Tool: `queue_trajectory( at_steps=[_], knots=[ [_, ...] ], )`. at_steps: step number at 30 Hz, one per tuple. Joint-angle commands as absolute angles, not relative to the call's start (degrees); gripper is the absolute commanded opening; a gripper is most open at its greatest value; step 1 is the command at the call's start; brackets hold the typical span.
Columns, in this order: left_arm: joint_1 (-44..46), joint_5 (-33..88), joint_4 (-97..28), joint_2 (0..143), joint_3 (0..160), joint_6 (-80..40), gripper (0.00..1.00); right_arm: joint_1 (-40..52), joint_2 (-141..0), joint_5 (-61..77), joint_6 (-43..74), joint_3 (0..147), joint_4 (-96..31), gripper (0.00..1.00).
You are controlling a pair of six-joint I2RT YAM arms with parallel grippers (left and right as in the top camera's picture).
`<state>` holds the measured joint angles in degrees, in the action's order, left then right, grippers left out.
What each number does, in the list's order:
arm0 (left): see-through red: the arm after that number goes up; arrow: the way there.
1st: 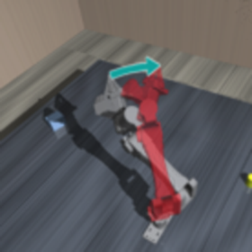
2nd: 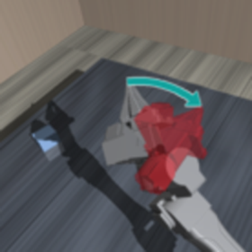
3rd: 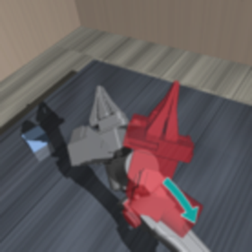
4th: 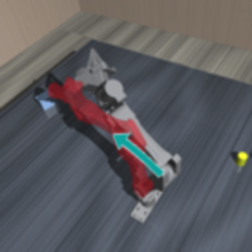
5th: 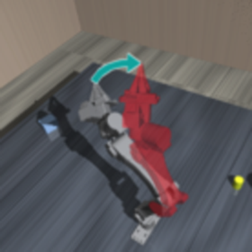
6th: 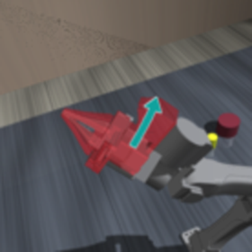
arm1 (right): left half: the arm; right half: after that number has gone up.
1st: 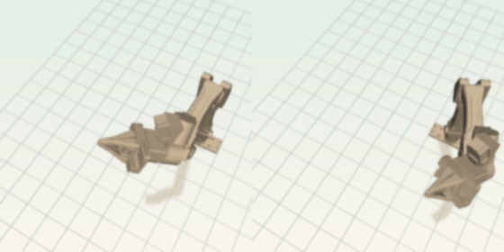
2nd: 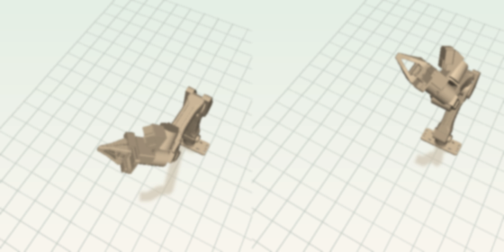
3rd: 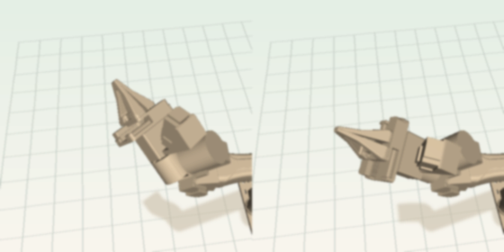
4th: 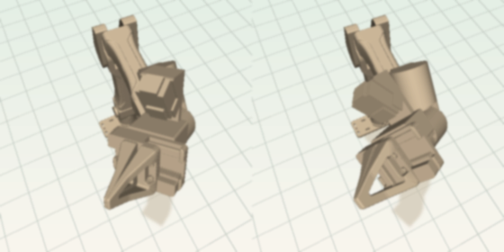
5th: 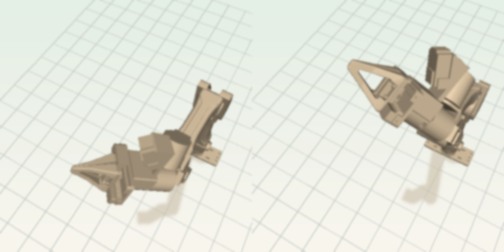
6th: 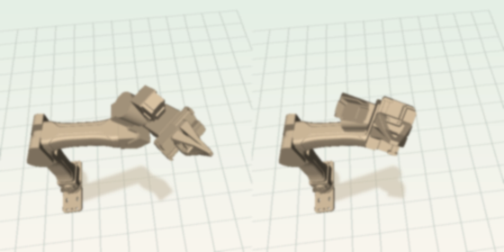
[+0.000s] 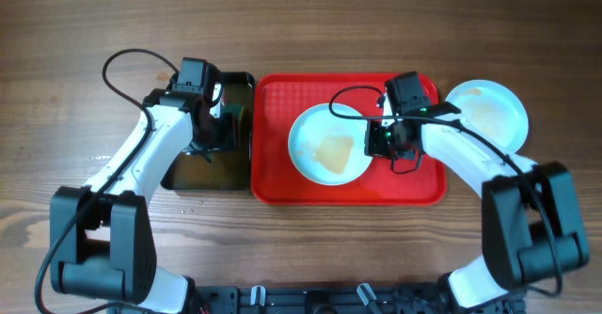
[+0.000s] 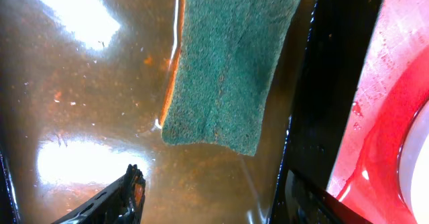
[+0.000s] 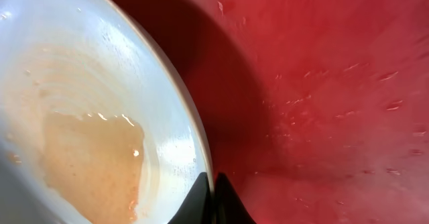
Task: Clean dirty plates on tray and stack at the side
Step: 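Lift the cleaned plate with right gripper and stack it on side plates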
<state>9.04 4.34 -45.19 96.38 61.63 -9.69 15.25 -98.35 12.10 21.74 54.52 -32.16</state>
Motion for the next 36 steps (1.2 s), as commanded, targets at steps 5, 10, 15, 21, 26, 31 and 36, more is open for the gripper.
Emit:
queue_trajectory(
  at_steps=[5, 10, 15, 21, 26, 31, 36],
  knots=[
    [8.9, 4.0, -44.4, 95.6, 62.0, -9.6, 0.65, 15.4, -83.3, -1.5, 14.7, 56.1, -32.2, 0.04],
    [8.9, 4.0, -43.9, 95.6, 62.0, -9.6, 0.66, 16.9, -76.9, -18.6, 6.9, 56.2, -32.0, 0.04],
    [8.9, 4.0, -43.5, 95.6, 62.0, -9.6, 0.67, 25.5, -76.5, -40.3, -8.5, 56.2, -27.1, 0.04],
    [8.9, 4.0, -43.3, 95.6, 62.0, -9.6, 0.67, 34.3, -76.5, -50.6, -25.8, 56.2, -17.7, 0.04],
    [8.9, 4.0, -43.3, 95.6, 62.0, -9.6, 0.67, 36.6, -76.5, -54.2, -30.1, 56.1, -15.1, 0.04],
    [8.9, 4.0, -43.3, 95.6, 62.0, -9.6, 0.67, 36.1, -76.5, -54.2, -25.3, 56.1, -12.7, 0.04],
    [8.9, 4.0, -43.3, 95.6, 62.0, -9.6, 0.68, 24.1, -76.5, -37.3, 7.1, 56.1, -23.3, 0.05]
  ],
)
